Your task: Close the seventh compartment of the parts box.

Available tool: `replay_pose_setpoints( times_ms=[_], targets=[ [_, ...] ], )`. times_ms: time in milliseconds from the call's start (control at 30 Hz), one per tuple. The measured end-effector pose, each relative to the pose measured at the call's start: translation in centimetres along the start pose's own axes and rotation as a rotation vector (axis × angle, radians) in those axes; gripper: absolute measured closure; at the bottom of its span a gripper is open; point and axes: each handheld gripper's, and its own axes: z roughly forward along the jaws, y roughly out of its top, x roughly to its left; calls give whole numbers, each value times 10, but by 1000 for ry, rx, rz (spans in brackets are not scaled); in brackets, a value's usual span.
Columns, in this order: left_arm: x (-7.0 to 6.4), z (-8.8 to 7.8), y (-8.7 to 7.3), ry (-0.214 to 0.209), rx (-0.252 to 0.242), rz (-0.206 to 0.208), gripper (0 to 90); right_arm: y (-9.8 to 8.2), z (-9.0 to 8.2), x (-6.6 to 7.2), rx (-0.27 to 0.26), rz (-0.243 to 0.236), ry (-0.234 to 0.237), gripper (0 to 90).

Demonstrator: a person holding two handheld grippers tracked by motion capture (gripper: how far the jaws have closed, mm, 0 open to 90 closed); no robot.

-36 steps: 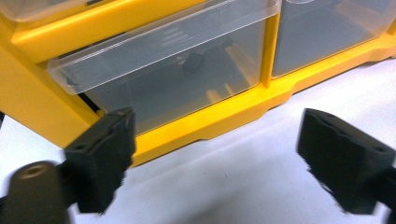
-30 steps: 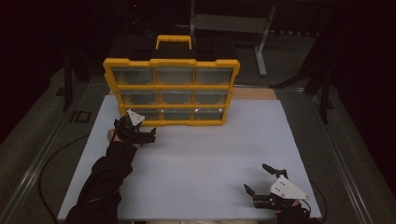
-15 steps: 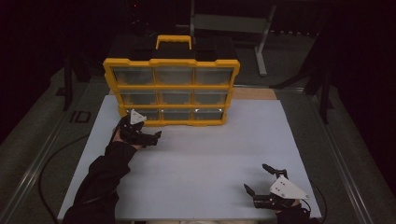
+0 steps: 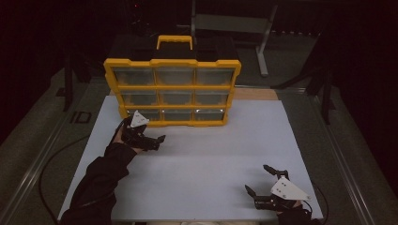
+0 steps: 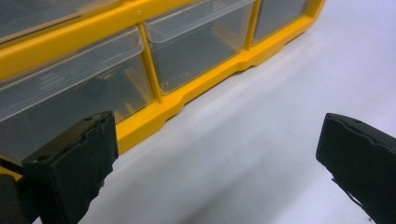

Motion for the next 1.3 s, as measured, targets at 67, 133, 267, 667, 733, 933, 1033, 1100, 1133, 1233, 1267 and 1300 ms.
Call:
replay_pose_setpoints(
  times_ms=[67, 133, 267, 667, 733, 933, 1033, 1100, 1133, 1233, 1267, 1300],
  targets=[
    [-1, -2, -1, -2, 10, 15, 0, 0, 0, 0, 0, 1, 1, 83],
    [-2, -5, -2, -10, 5, 21, 0, 0, 0, 0, 0, 1, 0, 83],
    [-3, -12, -6, -17, -9, 22, 0, 0, 0, 0, 1, 1, 0, 83],
    [-8, -33, -24, -15, -25, 16, 0, 0, 1, 0, 3, 0, 2, 82],
    [-9, -36, -27, -16, -26, 18, 0, 0, 0, 0, 3, 0, 2, 83],
    [-13, -44, -36, -32, -45, 7, 0, 0, 1, 0, 3, -1, 2, 83],
    [-14, -48, -41, -35, -50, 7, 0, 0, 1, 0, 2, -1, 2, 82],
    [-15, -50, -44, -37, -52, 7, 0, 0, 1, 0, 3, -2, 2, 82],
    [-16, -51, -46, -32, -53, 10, 0, 0, 1, 1, 3, -2, 2, 83],
    [-18, -54, -51, -35, -56, 12, 0, 0, 1, 0, 3, -3, 2, 83],
    [-19, -55, -53, -37, -58, 10, 0, 0, 1, 0, 3, -2, 2, 83],
    [-20, -56, -54, -34, -57, 11, 0, 0, 1, 0, 3, -2, 2, 83]
  ],
)
